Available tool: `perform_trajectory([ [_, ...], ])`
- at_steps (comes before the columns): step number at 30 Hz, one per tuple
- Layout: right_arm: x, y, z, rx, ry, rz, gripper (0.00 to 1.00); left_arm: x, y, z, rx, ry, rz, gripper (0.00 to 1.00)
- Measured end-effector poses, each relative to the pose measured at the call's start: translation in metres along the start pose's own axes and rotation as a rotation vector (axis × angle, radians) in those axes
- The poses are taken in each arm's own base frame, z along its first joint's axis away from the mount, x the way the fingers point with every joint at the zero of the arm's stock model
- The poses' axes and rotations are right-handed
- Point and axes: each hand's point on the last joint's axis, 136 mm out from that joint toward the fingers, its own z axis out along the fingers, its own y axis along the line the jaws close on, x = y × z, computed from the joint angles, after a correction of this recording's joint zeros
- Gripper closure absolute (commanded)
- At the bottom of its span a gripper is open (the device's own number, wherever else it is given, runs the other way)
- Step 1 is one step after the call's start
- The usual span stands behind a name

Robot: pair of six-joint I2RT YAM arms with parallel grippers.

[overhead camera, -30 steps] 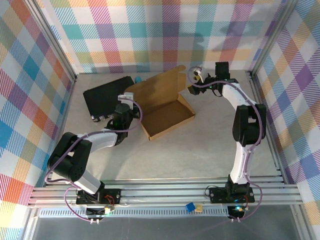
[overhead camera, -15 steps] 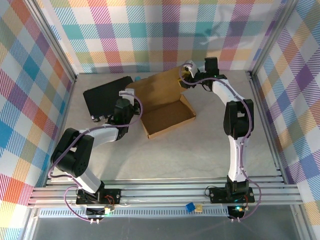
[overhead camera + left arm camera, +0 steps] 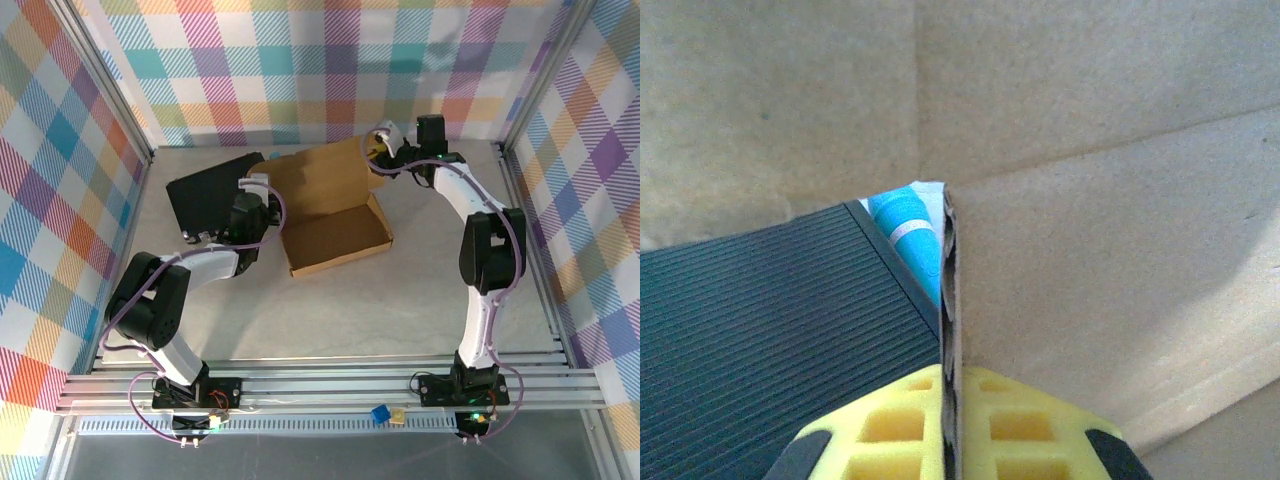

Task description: Fold the paper box

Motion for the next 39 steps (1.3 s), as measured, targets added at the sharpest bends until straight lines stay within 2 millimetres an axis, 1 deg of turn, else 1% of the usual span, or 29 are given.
perform_trajectory([
  [3, 0.002, 0.003, -0.003, 0.010, 0.012, 0.014, 0.89, 0.000, 0.000, 0.000, 0.001, 0.001, -0.008, 1.00],
  [8, 0.010, 0.007, 0.002, 0.048, 0.044, 0.035, 1.00, 0.000, -0.002, 0.002, 0.001, 0.023, -0.026, 1.00],
  [9, 0.012, 0.008, 0.002, 0.062, 0.053, 0.043, 1.00, 0.000, -0.002, 0.002, -0.001, 0.030, -0.034, 0.97],
  [12, 0.015, 0.012, -0.003, 0.120, 0.064, 0.059, 1.00, -0.001, -0.005, 0.003, -0.002, 0.051, -0.053, 0.97],
  [15, 0.015, 0.018, -0.011, 0.183, 0.058, 0.073, 1.00, 0.001, -0.007, 0.002, -0.017, 0.064, -0.075, 1.00],
  [20, 0.021, 0.031, -0.023, 0.295, 0.013, 0.128, 1.00, 0.002, -0.010, -0.002, -0.044, 0.061, -0.123, 1.00],
  [23, 0.027, 0.036, -0.027, 0.352, -0.030, 0.169, 1.00, 0.004, -0.013, -0.009, -0.048, 0.056, -0.147, 1.00],
  [28, 0.029, 0.046, -0.033, 0.435, -0.095, 0.213, 1.00, 0.008, -0.016, -0.020, -0.053, 0.024, -0.177, 1.00],
  [31, 0.031, 0.052, -0.034, 0.475, -0.127, 0.229, 1.00, 0.010, -0.015, -0.026, -0.064, 0.001, -0.189, 0.96],
  [39, 0.039, 0.074, -0.048, 0.500, -0.210, 0.255, 1.00, 0.018, -0.016, -0.045, -0.055, -0.049, -0.248, 0.93],
])
